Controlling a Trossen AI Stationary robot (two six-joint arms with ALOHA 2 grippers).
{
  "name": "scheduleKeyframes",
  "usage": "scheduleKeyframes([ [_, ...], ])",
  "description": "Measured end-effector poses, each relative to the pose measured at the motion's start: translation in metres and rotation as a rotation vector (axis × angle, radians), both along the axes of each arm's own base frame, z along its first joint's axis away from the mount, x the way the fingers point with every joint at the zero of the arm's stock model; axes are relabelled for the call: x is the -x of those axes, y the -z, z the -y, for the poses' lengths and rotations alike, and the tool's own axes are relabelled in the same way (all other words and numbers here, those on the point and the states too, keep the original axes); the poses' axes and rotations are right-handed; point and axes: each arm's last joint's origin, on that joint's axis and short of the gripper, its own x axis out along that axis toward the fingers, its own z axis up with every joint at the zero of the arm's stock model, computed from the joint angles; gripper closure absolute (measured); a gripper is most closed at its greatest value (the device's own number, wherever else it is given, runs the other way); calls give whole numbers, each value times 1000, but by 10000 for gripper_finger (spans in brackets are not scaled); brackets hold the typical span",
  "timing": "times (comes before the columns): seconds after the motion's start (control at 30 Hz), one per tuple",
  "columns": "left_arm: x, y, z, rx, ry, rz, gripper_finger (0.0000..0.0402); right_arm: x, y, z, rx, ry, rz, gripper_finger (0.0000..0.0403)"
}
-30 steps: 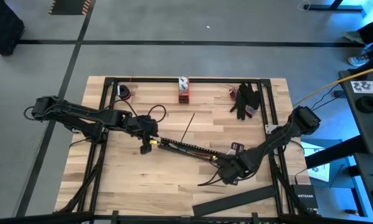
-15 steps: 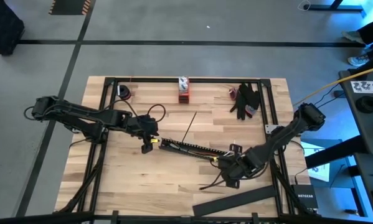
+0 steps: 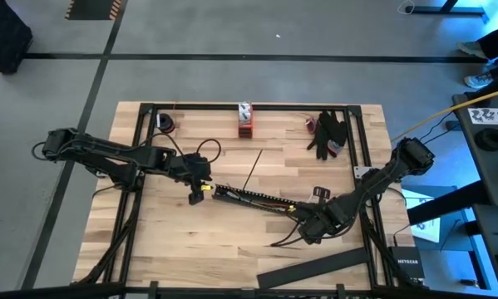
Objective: Ziptie cables
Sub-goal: Put the wrapped cable wires into the black cable duct
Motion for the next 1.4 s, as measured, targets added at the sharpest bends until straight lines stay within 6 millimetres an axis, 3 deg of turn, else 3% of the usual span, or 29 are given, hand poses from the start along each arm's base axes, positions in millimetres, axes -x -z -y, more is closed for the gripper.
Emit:
scheduleKeyframes([
  [0.23,0,0,0,1,0,0,266,11,19,5,-47,29,-86,402],
  [0.53,0,0,0,2,-3,2,266,2,-18,8,87,11,-43,402],
  [0.73,0,0,0,2,-2,2,266,-5,-17,28,140,79,20,402],
  [0.97,0,0,0,0,-1,-2,266,-7,0,53,39,158,-98,402],
  [1.17,0,0,0,0,0,2,266,-5,-10,48,-127,135,-144,402],
  [1.4,0,0,0,-9,0,2,266,1,-5,44,-178,128,-186,402],
])
